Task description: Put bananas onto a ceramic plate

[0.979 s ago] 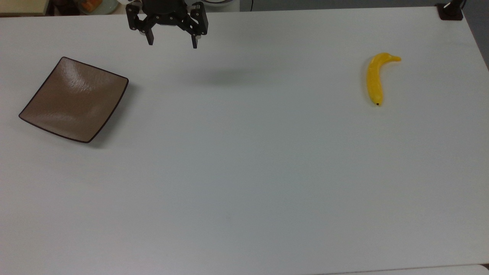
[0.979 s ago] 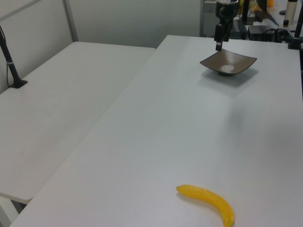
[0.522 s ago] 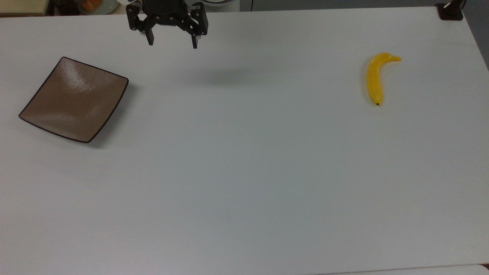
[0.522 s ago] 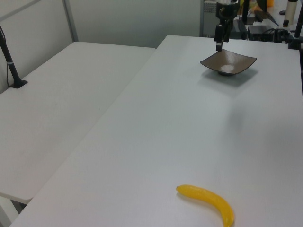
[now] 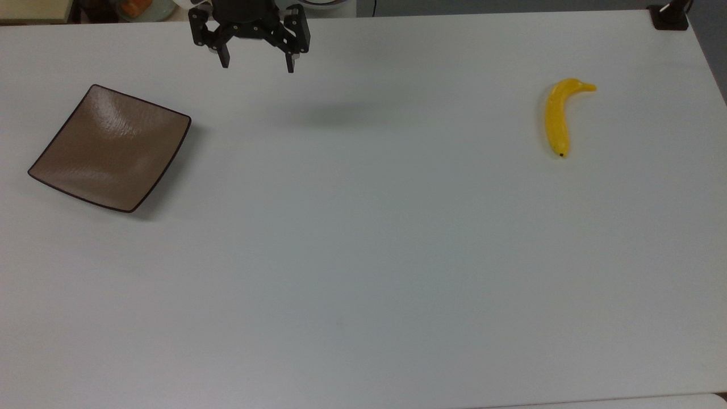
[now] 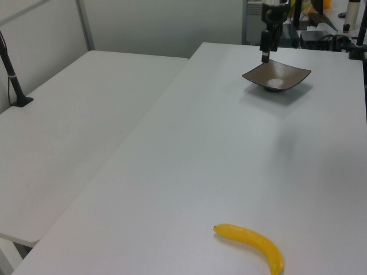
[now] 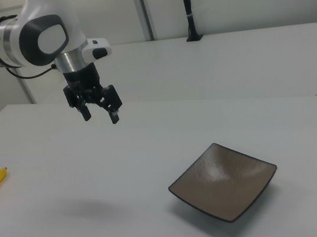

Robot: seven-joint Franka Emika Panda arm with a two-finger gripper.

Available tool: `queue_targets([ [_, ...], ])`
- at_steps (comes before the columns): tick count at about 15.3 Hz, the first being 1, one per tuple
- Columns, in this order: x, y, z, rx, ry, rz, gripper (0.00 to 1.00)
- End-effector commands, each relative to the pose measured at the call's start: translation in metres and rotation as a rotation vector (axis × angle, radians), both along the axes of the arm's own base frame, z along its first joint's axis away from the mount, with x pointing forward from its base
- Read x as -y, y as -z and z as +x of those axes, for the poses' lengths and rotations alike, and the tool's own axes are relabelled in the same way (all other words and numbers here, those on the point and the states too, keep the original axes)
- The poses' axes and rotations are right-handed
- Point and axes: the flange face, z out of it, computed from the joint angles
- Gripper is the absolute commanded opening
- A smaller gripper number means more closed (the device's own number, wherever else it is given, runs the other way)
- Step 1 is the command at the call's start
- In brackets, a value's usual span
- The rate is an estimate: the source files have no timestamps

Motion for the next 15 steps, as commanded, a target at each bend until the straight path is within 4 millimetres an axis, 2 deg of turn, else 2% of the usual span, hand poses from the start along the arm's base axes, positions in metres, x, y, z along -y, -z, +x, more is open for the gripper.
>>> queue_targets([
  [1,-0.013,0.007,-0.005,-0.019,-0.015,0.012,1.0],
  [4,-0.022,0.015,-0.002,-0.028,-0.005,0.017,1.0],
  [7,-0.071,0.017,-0.003,-0.021,0.021,0.023,1.0],
  [9,-0.105,0.011,-0.008,-0.009,0.018,0.032,1.0],
  [10,-0.126,0.011,-0.012,-0.01,0.021,0.035,1.0],
  [12,-0.179,0.01,-0.023,0.009,0.025,0.049,1.0],
  [13,-0.207,0.015,-0.03,-0.003,0.022,0.053,1.0],
  [15,-0.276,0.027,-0.05,-0.005,-0.005,0.072,1.0],
])
